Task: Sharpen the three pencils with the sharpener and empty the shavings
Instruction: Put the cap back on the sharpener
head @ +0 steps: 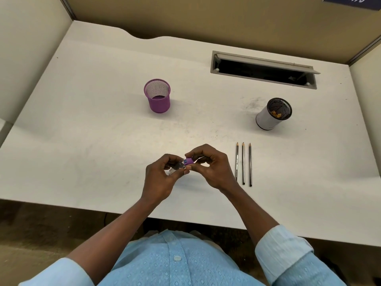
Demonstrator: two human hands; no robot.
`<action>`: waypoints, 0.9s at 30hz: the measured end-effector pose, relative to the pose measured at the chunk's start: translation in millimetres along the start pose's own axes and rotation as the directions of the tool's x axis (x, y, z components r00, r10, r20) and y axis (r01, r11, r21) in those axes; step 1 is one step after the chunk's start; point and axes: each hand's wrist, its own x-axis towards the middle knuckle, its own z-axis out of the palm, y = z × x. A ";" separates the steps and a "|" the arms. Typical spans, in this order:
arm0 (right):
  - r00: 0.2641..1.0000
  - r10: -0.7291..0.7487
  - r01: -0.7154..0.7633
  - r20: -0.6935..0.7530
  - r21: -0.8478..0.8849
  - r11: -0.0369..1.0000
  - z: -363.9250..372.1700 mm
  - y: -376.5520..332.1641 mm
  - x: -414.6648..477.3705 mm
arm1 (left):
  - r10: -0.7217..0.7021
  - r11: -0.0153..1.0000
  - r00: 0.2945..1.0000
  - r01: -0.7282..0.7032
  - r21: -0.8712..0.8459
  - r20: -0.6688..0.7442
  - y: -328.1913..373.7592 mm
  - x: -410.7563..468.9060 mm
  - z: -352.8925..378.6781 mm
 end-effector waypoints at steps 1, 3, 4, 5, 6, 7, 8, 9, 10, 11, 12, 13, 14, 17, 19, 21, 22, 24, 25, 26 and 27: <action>1.000 -0.017 0.017 0.009 -0.016 1.000 -0.2 0.4 0.6 | 0.003 1.000 1.000 -0.003 0.002 0.001 0.0 -0.1 0.1; 0.998 -0.047 0.049 0.032 -0.043 0.998 -0.7 0.1 1.6 | 0.009 1.000 1.000 -0.009 0.000 0.002 -0.1 -0.7 0.5; 0.997 -0.058 0.061 0.046 -0.056 0.997 -1.1 -0.2 2.0 | 0.012 1.000 1.000 -0.012 -0.006 0.004 0.3 -1.2 0.6; 0.996 -0.068 0.072 0.061 -0.070 0.995 -1.5 -0.7 2.2 | 0.015 1.000 1.000 -0.015 -0.011 0.006 0.9 -1.7 0.5; 0.994 -0.078 0.085 0.078 -0.088 0.992 -1.6 -1.4 2.2 | 0.019 1.000 1.000 -0.019 -0.014 0.009 1.3 -2.3 0.3; 0.991 -0.090 0.100 0.095 -0.108 0.989 -1.9 -1.6 2.3 | 0.021 1.000 1.000 -0.020 -0.015 0.013 1.6 -2.3 0.2; 0.989 -0.100 0.114 0.109 -0.128 0.985 -2.2 -1.7 2.4 | 0.020 1.000 1.000 -0.019 -0.016 0.015 1.7 -2.6 0.1; 0.987 -0.106 0.123 0.120 -0.144 0.982 -2.7 -1.6 2.7 | 0.018 1.000 1.000 -0.017 -0.018 0.017 1.9 -2.8 0.1; 0.986 -0.107 0.127 0.131 -0.156 0.979 -3.1 -1.4 3.1 | 0.015 1.000 1.000 -0.015 -0.021 0.016 2.0 -3.2 0.0; 0.984 -0.106 0.130 0.142 -0.167 0.977 -3.9 -1.0 3.7 | 0.012 1.000 1.000 -0.011 -0.026 0.014 1.8 -3.3 0.1; 0.983 -0.105 0.132 0.153 -0.179 0.975 -4.7 -0.5 4.2 | 0.006 0.999 1.000 -0.006 -0.032 0.015 1.5 -3.7 0.0; 0.981 -0.105 0.136 0.163 -0.191 0.972 -5.6 0.2 4.6 | 0.003 0.999 1.000 -0.003 -0.038 0.016 1.5 -4.3 0.1; 0.979 -0.106 0.141 0.171 -0.202 0.969 -6.4 0.3 4.7 | 0.004 0.999 1.000 -0.003 -0.038 0.018 1.7 -4.9 0.3; 0.977 -0.112 0.151 0.182 -0.219 0.964 -8.0 -0.2 4.6 | 0.011 1.000 1.000 -0.010 -0.022 0.022 1.1 -6.2 0.5; 0.979 -0.100 0.139 0.180 -0.218 0.966 -9.2 -0.7 4.5 | 0.016 1.000 1.000 -0.016 -0.011 0.024 1.0 -6.5 0.1; 0.982 -0.079 0.118 0.171 -0.231 0.966 -10.7 -0.8 4.5 | 0.027 1.000 0.999 -0.027 0.000 0.031 2.0 -7.4 0.4; 0.983 -0.074 0.114 0.167 -0.244 0.963 -11.2 -0.6 4.3 | 0.029 1.000 0.999 -0.029 0.005 0.031 2.9 -8.2 0.7; 0.985 -0.066 0.108 0.162 -0.264 0.959 -11.5 0.1 3.4 | 0.031 1.000 0.999 -0.031 0.002 0.022 3.7 -9.3 0.9; 0.986 -0.059 0.101 0.158 -0.269 0.958 -11.6 0.6 2.9 | 0.034 0.999 0.999 -0.034 -0.001 0.015 3.7 -9.9 1.2; 0.987 -0.052 0.093 0.154 -0.273 0.957 -11.5 0.9 2.7 | 0.037 0.999 0.999 -0.037 -0.002 0.008 4.0 -10.2 1.4; 0.988 -0.042 0.082 0.148 -0.274 0.958 -11.8 1.4 2.8 | 0.039 0.999 0.999 -0.039 -0.003 0.003 4.5 -10.7 1.6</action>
